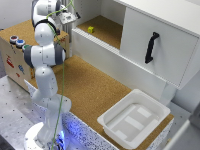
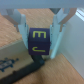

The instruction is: Put the purple object inside the left cabinet

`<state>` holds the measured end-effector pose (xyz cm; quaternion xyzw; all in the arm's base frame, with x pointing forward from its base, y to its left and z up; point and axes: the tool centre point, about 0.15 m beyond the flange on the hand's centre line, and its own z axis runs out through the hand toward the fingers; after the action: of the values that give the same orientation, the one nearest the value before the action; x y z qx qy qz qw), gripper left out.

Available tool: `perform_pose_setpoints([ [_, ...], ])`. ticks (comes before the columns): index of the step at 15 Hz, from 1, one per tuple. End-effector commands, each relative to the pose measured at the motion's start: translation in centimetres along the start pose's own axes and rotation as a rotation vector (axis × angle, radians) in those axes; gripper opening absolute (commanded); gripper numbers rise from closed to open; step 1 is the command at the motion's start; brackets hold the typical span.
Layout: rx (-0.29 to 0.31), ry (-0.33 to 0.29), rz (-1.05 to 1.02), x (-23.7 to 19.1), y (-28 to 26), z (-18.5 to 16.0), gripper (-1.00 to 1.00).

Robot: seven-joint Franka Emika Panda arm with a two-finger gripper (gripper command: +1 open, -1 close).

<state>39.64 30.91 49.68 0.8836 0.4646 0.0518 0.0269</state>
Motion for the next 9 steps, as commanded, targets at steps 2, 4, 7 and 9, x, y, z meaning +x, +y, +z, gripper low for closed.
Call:
perform_pose_setpoints([
  [2, -0.083, 0.071, 0.371, -11.2, 4.1, 3.5, -1.0],
  [4, -0.099, 0.078, 0.491, -13.1, 6.5, 4.1, -1.0],
  [7, -0.127, 0.111, 0.616, -13.7, 10.1, 4.9, -1.0],
  [9, -0.129, 0.154, 0.685, -12.4, 12.7, 5.2, -1.0],
])
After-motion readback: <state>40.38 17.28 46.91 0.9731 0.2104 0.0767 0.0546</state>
